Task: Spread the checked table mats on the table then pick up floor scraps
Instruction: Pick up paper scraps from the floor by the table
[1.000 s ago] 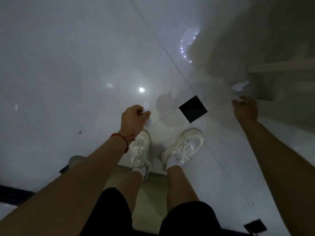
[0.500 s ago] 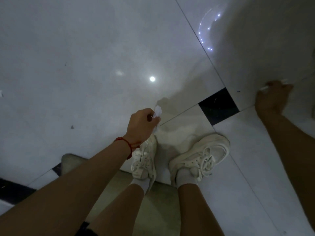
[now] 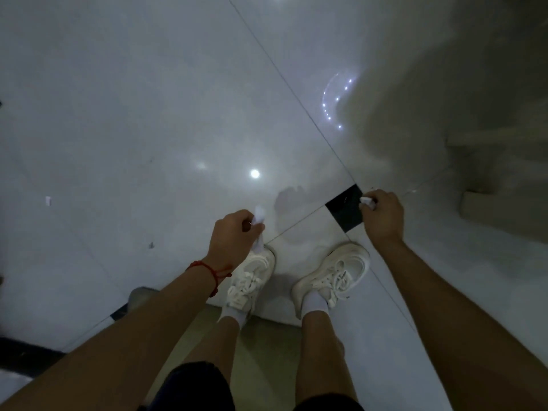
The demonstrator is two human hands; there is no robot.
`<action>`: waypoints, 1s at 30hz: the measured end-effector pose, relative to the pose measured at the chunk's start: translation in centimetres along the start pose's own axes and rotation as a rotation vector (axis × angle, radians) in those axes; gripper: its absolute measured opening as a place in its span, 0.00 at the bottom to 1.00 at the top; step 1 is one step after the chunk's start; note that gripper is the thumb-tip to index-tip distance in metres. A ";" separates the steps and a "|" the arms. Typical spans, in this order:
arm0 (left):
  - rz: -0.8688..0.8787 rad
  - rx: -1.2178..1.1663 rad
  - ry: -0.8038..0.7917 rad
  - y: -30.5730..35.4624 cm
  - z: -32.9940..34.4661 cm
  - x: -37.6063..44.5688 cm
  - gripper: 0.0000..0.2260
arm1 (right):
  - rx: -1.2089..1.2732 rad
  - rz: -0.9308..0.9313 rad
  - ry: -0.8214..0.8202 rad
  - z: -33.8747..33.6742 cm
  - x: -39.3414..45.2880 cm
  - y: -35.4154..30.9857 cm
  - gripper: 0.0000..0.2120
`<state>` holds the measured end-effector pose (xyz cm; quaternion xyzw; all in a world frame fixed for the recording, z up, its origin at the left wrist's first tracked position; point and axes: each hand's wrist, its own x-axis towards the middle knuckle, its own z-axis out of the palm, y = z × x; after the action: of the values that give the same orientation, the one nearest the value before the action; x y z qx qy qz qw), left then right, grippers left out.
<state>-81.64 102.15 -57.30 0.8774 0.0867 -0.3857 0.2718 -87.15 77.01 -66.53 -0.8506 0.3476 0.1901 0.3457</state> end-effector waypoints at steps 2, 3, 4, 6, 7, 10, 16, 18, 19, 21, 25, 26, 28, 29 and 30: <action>0.033 -0.006 0.017 1.3 -2.0 -1.7 0.10 | 0.057 0.024 0.020 -1.4 -2.5 -1.6 0.08; 0.045 0.003 0.017 2.0 -3.0 -2.7 0.10 | 0.085 0.041 0.027 -2.2 -3.9 -2.4 0.08; 0.052 0.017 0.015 2.5 -4.1 -3.8 0.09 | 0.114 0.056 0.035 -3.0 -5.3 -3.2 0.08; 0.076 0.025 0.010 3.7 -6.2 -5.9 0.11 | 0.174 0.090 0.051 -4.8 -8.3 -4.7 0.08; 0.094 0.020 0.009 4.3 -7.2 -7.2 0.13 | 0.202 0.107 0.066 -5.8 -9.9 -5.3 0.08; 0.162 0.023 0.007 5.9 -10.3 -11.3 0.20 | 0.266 0.147 0.134 -9.3 -15.1 -7.1 0.07; 0.233 0.068 -0.062 9.1 -15.6 -19.0 0.19 | 0.483 0.266 0.341 -17.2 -26.0 -10.8 0.07; 0.267 0.072 -0.083 10.4 -16.9 -21.5 0.16 | 0.576 0.319 0.387 -19.7 -29.6 -12.2 0.06; 0.290 0.079 -0.091 11.2 -17.5 -22.7 0.14 | 0.626 0.343 0.404 -20.7 -31.4 -12.8 0.07; 0.340 0.102 -0.103 12.7 -18.4 -25.0 0.12 | 0.707 0.398 0.433 -22.5 -34.8 -13.4 0.07; 0.422 0.149 -0.134 15.1 -18.8 -29.6 0.10 | 0.829 0.584 0.543 -24.3 -41.6 -12.2 0.07; 0.439 0.163 -0.151 15.5 -18.6 -30.8 0.10 | 0.865 0.626 0.573 -24.6 -43.3 -11.6 0.06; 0.468 0.206 -0.191 16.3 -17.7 -33.0 0.11 | 0.940 0.688 0.626 -25.4 -46.5 -10.1 0.04; 0.480 0.232 -0.208 16.8 -17.0 -34.1 0.12 | 0.969 0.719 0.655 -25.8 -48.0 -9.2 0.04; 0.495 0.257 -0.223 17.3 -16.2 -35.0 0.12 | 0.989 0.750 0.687 -26.2 -49.5 -8.1 0.03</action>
<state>-89.24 98.49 -15.81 0.8514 -0.2097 -0.4094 0.2520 -113.03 85.10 -16.88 -0.4285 0.7522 -0.1630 0.4734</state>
